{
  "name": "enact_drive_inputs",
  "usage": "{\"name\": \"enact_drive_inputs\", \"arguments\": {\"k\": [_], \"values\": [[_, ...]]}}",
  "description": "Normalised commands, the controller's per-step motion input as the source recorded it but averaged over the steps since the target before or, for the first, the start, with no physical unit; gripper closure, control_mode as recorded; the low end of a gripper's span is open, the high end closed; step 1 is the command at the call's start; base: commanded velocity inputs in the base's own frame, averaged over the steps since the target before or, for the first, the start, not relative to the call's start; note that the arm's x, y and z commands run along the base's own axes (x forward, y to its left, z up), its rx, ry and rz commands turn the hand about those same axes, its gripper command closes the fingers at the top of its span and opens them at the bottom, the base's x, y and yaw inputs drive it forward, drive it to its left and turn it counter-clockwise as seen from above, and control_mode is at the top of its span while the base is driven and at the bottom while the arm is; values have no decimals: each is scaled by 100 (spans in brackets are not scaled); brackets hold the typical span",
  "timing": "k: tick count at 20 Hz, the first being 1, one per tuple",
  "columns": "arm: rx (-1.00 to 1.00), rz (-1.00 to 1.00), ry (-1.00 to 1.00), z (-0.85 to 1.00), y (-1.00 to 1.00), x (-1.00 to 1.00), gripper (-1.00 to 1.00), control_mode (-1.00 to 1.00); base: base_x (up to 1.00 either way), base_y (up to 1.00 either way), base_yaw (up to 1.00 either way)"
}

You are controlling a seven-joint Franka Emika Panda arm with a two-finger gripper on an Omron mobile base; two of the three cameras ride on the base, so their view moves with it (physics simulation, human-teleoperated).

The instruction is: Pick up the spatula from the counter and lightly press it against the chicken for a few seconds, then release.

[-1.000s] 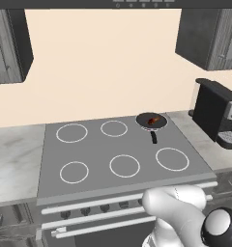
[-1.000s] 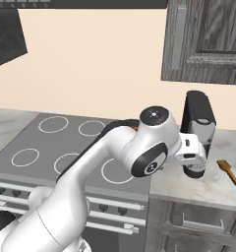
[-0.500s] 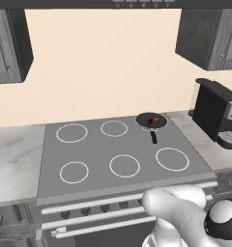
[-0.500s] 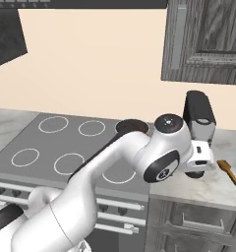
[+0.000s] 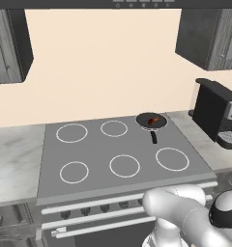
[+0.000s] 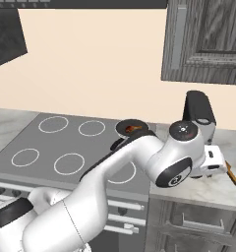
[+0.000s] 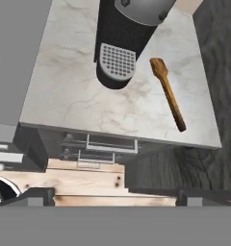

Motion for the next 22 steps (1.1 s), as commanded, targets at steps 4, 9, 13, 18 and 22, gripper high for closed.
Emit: {"name": "enact_drive_inputs", "arguments": {"k": [4,9,13,18,22], "values": [[0,3,0,0,-17,0,-100,-100,0,0,0],[0,3,0,-2,-12,6,-100,-100,0,0,0],[0,2,2,-14,-5,14,-100,-100,0,0,0],[0,2,1,-16,-5,14,-100,-100,0,0,0],[0,2,0,-8,-7,10,-100,-100,0,0,0]]}}
